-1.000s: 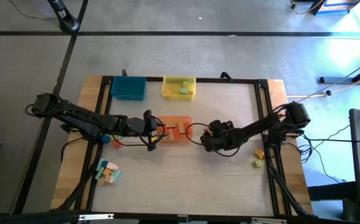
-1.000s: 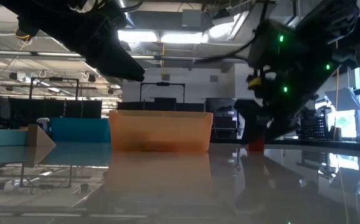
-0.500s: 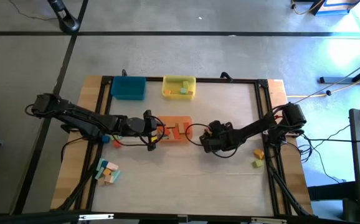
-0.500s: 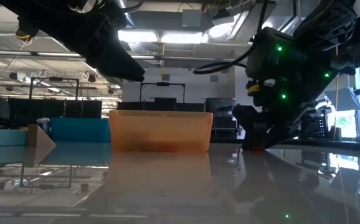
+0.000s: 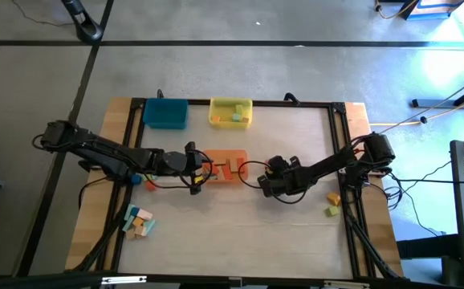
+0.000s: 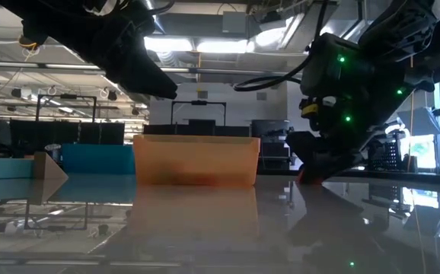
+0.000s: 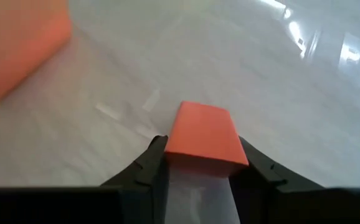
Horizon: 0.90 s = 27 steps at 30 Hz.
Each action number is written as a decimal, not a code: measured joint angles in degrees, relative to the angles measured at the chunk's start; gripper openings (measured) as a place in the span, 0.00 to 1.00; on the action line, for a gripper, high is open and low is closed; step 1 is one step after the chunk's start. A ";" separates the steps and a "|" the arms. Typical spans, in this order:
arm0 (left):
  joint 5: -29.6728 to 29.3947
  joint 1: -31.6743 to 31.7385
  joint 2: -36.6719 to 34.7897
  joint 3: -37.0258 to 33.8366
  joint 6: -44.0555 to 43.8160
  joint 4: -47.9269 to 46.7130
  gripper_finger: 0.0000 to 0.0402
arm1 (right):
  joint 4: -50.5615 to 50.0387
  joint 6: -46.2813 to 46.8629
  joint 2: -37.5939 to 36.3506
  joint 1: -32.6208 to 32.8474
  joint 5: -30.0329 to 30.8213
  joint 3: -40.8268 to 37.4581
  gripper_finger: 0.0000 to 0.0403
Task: Sort blocks by size
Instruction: Put the orange triangle block into the blue bin
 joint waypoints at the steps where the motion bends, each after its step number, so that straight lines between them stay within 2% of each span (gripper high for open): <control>1: 0.00 0.00 0.00 0.00 0.02 0.04 0.55 | -0.31 -1.16 -0.55 0.00 -0.25 -0.05 0.32; 9: 0.00 0.00 -0.57 0.00 0.18 -0.08 0.55 | -0.73 -12.51 -10.99 -0.14 -1.59 0.33 0.33; 16: -0.61 0.00 -4.17 0.00 1.94 0.22 0.55 | -0.16 -27.05 -17.59 -0.35 -5.31 5.99 0.33; 22: 0.12 -0.08 -4.66 0.00 7.21 2.93 0.55 | 0.10 -36.45 -17.98 -2.98 -17.40 11.81 0.33; 27: 2.84 -1.40 -4.57 0.00 18.60 8.17 0.55 | 6.37 -40.29 -17.98 -5.15 -27.92 12.94 0.34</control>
